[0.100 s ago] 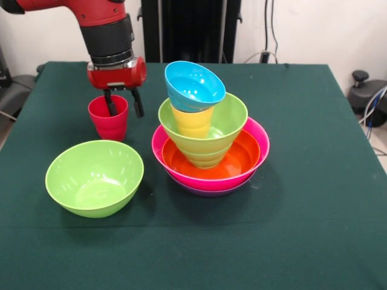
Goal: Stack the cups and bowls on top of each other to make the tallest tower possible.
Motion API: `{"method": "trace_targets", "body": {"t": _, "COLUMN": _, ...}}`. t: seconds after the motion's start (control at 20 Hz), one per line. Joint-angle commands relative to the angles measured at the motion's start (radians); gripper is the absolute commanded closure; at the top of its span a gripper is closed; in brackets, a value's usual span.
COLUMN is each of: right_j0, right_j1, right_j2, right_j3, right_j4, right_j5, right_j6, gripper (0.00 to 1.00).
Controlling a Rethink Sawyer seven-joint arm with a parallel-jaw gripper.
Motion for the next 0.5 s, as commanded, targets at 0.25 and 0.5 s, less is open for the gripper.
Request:
{"method": "trace_targets", "body": {"t": 0.25, "right_j0": 0.019, "right_j1": 0.037, "right_j2": -0.053, "right_j3": -0.08, "right_j4": -0.098, "right_j5": 0.0, "right_j6": -0.186, "gripper": 0.0}}
{"method": "trace_targets", "body": {"t": 0.5, "right_j0": 0.042, "right_j1": 0.037, "right_j2": -0.069, "right_j3": -0.079, "right_j4": -0.112, "right_j5": -0.011, "right_j6": -0.155, "gripper": 0.0}}
